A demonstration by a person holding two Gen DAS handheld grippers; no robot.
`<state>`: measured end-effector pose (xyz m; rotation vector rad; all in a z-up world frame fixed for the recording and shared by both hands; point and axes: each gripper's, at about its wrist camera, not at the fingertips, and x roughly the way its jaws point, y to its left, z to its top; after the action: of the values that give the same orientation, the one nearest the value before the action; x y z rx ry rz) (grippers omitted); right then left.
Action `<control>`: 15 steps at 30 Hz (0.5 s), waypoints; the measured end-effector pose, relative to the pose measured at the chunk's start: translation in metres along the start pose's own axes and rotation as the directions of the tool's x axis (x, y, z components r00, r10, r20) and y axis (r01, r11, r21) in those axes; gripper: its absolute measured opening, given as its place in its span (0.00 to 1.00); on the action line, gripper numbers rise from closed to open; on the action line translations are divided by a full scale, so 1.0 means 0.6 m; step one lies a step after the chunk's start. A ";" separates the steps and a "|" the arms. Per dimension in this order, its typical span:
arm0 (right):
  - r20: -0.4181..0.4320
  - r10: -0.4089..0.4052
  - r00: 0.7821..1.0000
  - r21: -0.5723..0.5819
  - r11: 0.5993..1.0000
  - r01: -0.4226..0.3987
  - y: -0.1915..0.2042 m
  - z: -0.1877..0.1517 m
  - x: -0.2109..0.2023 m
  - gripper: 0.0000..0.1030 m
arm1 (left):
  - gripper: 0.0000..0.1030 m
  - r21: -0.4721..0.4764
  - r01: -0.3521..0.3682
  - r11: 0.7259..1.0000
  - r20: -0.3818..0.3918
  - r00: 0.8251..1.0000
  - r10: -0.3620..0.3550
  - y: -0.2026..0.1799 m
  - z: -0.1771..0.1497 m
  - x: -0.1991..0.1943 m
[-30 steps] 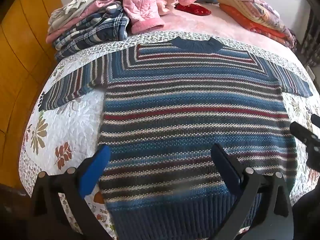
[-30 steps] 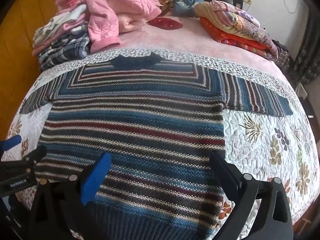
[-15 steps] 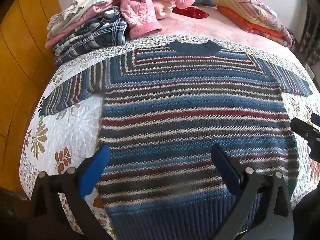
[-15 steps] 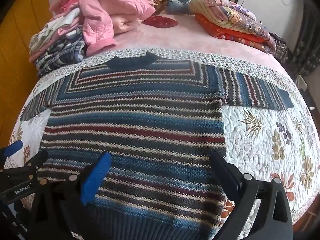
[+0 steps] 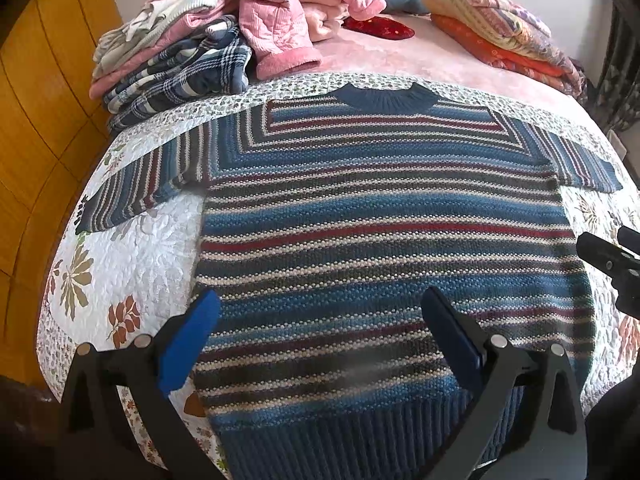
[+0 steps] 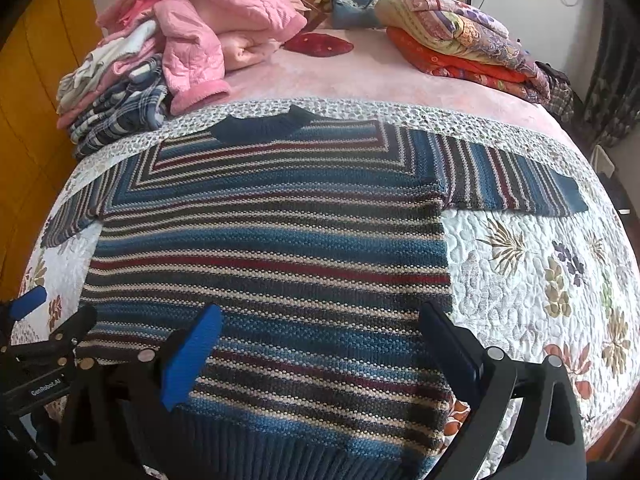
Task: Fold small clothes
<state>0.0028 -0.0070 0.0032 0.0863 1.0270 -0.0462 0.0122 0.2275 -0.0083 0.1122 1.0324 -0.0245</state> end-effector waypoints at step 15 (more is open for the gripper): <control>0.003 -0.001 1.000 0.000 1.000 0.001 0.000 0.000 0.001 0.96 | 0.97 -0.003 0.000 1.000 0.002 1.000 0.000 0.001 -0.001 -0.003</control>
<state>0.0030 -0.0067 0.0027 0.0852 1.0241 -0.0474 0.0110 0.2282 -0.0072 0.1100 1.0307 -0.0231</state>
